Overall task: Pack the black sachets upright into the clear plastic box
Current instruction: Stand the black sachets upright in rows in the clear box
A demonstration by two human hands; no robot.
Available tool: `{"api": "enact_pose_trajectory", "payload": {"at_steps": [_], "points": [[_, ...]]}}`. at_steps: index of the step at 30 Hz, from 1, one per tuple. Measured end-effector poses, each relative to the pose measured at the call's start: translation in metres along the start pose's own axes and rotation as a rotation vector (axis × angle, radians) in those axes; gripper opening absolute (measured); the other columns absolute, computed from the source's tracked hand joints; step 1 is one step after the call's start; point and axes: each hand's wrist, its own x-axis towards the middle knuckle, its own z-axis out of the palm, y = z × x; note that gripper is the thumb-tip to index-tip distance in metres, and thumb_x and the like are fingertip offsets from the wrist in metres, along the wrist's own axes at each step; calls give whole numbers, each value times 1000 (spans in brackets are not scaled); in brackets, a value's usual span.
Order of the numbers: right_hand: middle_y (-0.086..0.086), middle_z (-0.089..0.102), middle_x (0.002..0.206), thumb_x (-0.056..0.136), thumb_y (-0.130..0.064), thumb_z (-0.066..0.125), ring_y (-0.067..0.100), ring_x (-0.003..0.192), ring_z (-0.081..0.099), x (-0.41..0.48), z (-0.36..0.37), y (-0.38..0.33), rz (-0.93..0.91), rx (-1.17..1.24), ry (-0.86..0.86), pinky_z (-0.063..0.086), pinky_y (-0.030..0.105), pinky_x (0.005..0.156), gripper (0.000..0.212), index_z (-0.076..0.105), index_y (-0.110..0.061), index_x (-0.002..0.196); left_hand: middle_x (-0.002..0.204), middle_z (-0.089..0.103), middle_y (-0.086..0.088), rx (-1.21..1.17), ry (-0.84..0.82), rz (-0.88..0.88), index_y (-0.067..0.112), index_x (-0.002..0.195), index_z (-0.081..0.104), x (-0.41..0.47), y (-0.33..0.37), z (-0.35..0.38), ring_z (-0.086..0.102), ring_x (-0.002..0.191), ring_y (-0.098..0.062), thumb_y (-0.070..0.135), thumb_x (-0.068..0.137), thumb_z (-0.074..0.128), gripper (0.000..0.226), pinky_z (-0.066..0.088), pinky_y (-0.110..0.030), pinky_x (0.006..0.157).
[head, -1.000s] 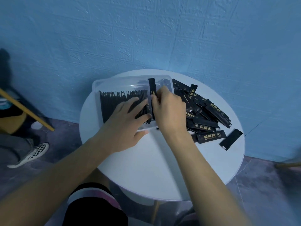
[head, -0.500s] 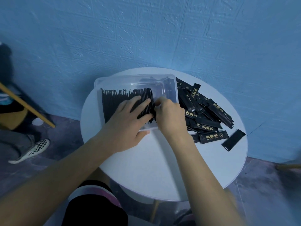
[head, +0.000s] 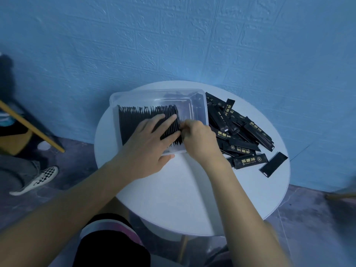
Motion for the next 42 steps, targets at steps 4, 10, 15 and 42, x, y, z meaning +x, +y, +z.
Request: {"api": "enact_pose_trajectory", "payload": {"at_steps": [4,10,15,42], "points": [[14,70,105,98,-10,42,39,96,62,8,-1,-9,1,16,-7,48,37,77,35,58,-18,129,159,37,-8,-29,-28,1,25,140,55,3,-3,3,34,142,-38,46,90,61,55,31,-53,111],[10,73,105,92,-4,42,36,99,62,14,7,-15,16,43,-40,49,37,76,40,61,-19,125,159,36,-9,-58,-19,-7,26,137,58,0,-6,3,31,145,-36,42,91,59,48,29,-52,114],[3,72,117,94,-3,43,34,108,62,7,-2,-13,35,99,-92,44,32,82,48,60,-24,133,161,33,-10,-41,-26,-3,25,139,55,-3,-2,1,29,145,-38,41,89,63,53,28,-54,114],[5,72,94,95,-20,38,29,90,70,-28,-3,11,70,280,-217,59,52,77,33,61,-39,109,160,31,-3,37,-98,47,28,135,55,-17,16,-25,40,130,-35,53,86,56,55,36,-49,98]]}}
